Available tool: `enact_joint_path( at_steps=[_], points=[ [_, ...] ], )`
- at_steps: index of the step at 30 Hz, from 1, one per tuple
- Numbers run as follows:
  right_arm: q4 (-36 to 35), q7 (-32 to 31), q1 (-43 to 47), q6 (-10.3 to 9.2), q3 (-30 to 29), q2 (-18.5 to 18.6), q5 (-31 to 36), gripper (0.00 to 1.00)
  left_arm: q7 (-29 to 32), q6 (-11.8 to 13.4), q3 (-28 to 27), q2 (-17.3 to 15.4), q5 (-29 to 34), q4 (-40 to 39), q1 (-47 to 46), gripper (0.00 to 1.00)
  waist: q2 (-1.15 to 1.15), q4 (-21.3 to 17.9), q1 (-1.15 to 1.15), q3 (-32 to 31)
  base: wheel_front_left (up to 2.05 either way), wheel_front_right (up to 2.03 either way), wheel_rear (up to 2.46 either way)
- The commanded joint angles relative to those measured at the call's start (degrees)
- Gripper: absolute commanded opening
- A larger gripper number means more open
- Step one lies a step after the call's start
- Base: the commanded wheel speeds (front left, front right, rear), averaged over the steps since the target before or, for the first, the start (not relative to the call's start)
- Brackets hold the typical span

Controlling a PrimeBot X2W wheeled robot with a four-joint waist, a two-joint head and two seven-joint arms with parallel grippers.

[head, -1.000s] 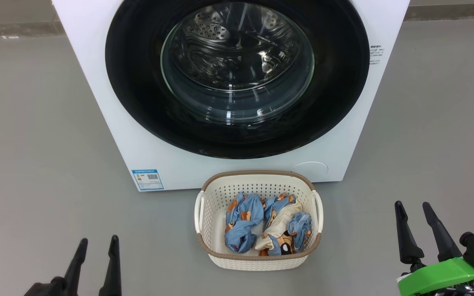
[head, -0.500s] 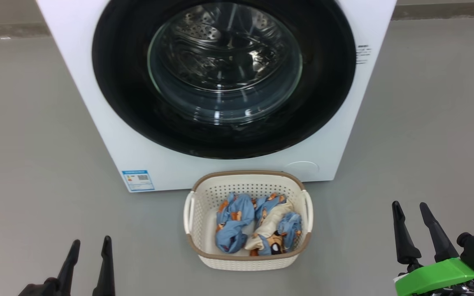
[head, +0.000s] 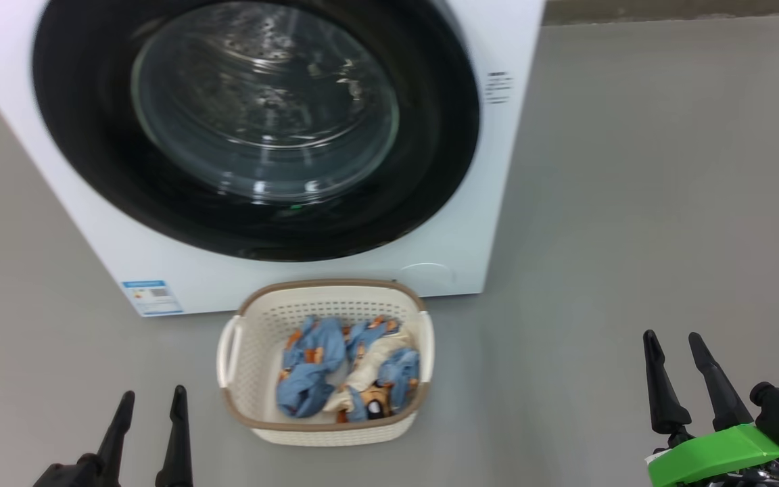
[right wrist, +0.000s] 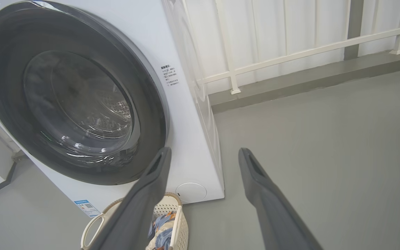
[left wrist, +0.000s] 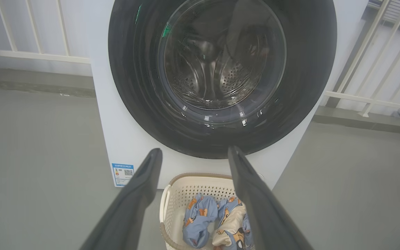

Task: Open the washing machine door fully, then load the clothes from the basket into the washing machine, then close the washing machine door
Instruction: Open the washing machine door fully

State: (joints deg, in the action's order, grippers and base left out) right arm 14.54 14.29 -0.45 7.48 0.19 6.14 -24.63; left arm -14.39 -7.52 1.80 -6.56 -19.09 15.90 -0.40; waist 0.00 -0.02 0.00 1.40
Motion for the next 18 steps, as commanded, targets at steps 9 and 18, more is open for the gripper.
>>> enact_joint_path(
  at_steps=[9, 18],
  points=[
    [-1.2, 0.71, -2.02, 0.01, 1.39, 1.0, 0.01, 1.0, -0.61, 0.03, -1.17, -0.69, -2.72, -2.21, -2.37, 1.0, 0.0, -0.37, 0.0, -0.08, 1.11, 1.11, -2.22],
    [-1.23, 0.71, -1.96, 0.01, 1.25, 1.17, -0.12, 1.0, -0.61, 0.03, -0.97, -0.68, -3.03, -1.98, -2.26, 1.0, 0.0, -0.16, 0.0, -0.18, 0.46, 0.46, -0.92]
  ],
)
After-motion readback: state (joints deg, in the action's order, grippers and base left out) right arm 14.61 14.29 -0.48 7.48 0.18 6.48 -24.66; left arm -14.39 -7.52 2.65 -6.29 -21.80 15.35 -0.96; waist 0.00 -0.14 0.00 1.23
